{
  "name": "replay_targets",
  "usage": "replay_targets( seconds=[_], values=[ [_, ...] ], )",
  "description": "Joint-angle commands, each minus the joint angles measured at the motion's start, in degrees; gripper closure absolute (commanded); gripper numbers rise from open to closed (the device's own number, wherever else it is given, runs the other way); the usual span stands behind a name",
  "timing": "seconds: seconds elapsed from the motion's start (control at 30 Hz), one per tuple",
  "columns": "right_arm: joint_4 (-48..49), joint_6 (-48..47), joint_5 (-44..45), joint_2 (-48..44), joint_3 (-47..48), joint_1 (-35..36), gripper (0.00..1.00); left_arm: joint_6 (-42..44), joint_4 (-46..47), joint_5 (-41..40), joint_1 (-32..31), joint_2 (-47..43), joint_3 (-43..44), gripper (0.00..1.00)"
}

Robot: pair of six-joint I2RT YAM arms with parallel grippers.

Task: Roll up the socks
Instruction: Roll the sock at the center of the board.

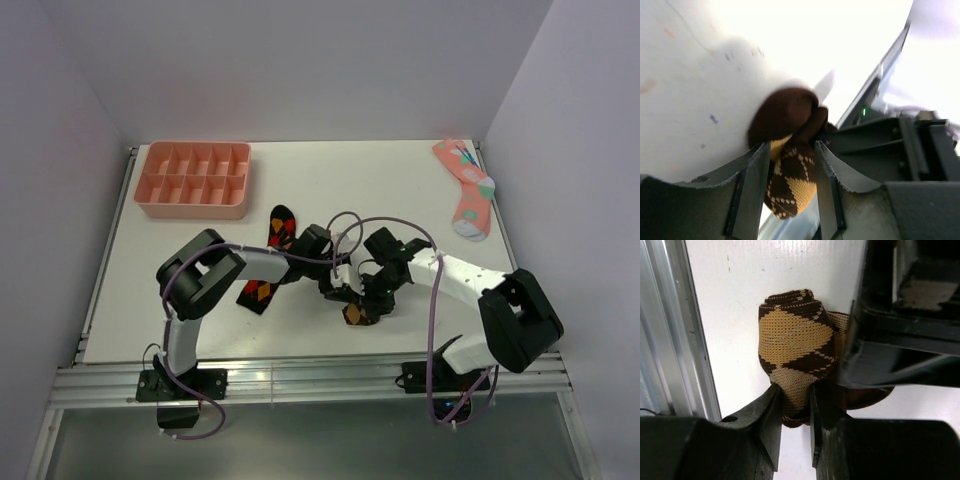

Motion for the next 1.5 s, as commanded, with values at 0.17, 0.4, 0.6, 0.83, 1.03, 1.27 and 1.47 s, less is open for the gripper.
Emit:
replay_targets(
  seconds=[0.17,0.4,0.6,0.83,1.03,1.27,1.47],
  values=[
    [-5.16,-2.53,-0.08,8.67,2.86,-3.02,0.89,-1.13,14.52,-19.15,0.52,-7.24,-6.91,0.51],
    [-8.6,-4.03,-1.49,12.89,6.12,-6.09,0.89,-1.39,22.59,-29.62,0.17,-14.88,-17.36,0.49],
    [-13.08,-5.08,-2.45,18.33,10.25,-8.56,0.89,0.8,27.34,-37.01,-2.02,-20.24,-24.13,0.49],
    [-20.45,-5.96,-5.0,26.41,18.58,-14.26,0.89,6.85,36.04,-41.67,-5.18,-23.33,-29.77,0.48],
    [-23.37,-3.86,-4.22,31.17,22.55,-16.03,0.89,17.32,40.09,-39.3,-9.41,-22.1,-29.51,0.47],
    [-23.1,-1.22,-3.08,32.84,23.35,-16.12,0.89,26.89,35.28,-36.14,-9.76,-18.15,-24.59,0.46],
    [-23.01,0.8,-1.93,33.63,23.96,-16.21,0.89,31.21,32.88,-31.75,-9.76,-15.16,-21.25,0.45]
  ],
)
